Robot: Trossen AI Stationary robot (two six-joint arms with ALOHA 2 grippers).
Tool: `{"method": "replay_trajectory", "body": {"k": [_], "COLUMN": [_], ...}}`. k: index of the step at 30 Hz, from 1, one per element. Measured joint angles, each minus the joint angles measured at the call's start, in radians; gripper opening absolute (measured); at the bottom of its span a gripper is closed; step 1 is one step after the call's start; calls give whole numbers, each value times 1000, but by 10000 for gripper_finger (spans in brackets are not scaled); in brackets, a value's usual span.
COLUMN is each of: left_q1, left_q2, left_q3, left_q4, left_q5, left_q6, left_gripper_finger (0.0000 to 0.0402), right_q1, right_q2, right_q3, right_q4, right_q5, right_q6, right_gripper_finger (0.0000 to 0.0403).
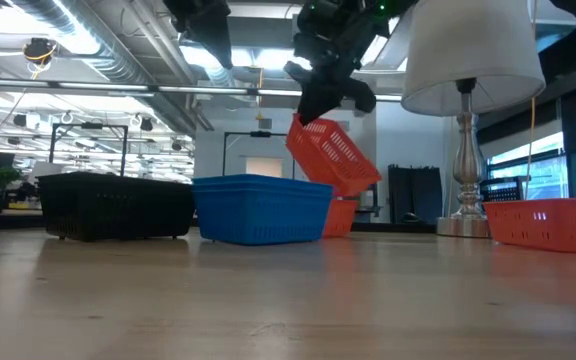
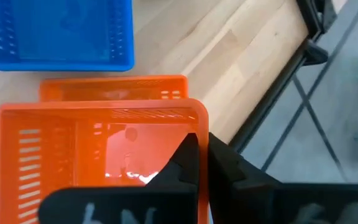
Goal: Stack baskets by color
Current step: Stack the bottom orange bin on the top orange bin
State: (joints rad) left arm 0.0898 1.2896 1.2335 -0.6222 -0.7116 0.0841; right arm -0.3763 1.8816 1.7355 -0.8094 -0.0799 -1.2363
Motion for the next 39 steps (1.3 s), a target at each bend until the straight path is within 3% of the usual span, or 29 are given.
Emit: {"method": "replay_trajectory", "body": {"k": [33, 39], "left_q1": [0, 0], "left_q2": [0, 0], "left_q3": [0, 0], "left_q4": [1, 1], "left_q5": [0, -1], "left_q6": [-3, -3], "left_gripper_finger": [85, 85], "right_q1": [0, 0], "right_q2": [0, 0], "right_q3": [-16, -16], "right_q4": [-18, -16], "right_q5": [-3, -4], "right_q6": [-24, -2], "right_gripper_finger": [13, 34]}}
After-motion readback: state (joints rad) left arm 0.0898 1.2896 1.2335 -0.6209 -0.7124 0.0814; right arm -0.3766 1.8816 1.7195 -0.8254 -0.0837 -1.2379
